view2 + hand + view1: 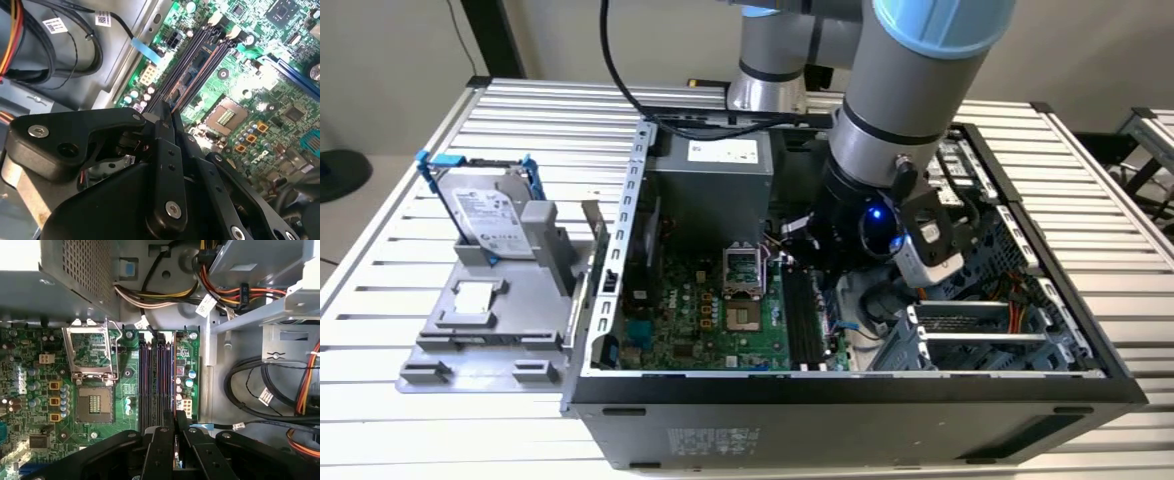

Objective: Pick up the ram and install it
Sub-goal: 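Insert the ram into the slot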

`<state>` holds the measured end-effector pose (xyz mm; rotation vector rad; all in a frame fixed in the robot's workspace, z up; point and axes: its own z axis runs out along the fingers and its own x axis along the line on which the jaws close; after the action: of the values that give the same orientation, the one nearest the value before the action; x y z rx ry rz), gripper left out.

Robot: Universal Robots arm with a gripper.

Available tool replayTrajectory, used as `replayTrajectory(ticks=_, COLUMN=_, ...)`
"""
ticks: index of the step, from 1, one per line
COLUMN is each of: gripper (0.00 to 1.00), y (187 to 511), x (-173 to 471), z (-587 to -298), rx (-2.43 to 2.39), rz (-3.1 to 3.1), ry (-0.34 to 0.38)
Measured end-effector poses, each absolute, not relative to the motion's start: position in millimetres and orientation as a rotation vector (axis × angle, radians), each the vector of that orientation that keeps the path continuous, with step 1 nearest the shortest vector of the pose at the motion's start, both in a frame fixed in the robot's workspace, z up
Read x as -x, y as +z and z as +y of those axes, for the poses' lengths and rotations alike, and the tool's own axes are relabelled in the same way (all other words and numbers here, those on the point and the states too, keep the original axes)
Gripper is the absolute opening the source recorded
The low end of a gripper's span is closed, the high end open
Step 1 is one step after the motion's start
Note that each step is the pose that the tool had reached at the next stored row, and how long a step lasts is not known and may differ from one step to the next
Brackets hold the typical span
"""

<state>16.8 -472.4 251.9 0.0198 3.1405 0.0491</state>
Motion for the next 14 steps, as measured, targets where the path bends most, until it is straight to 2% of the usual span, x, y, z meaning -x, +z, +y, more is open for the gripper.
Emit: replayTrajectory(ticks=14, gripper=0.0, y=234, x=-12, z=-483, rx=-0.023, rz=3.14, ry=0.051)
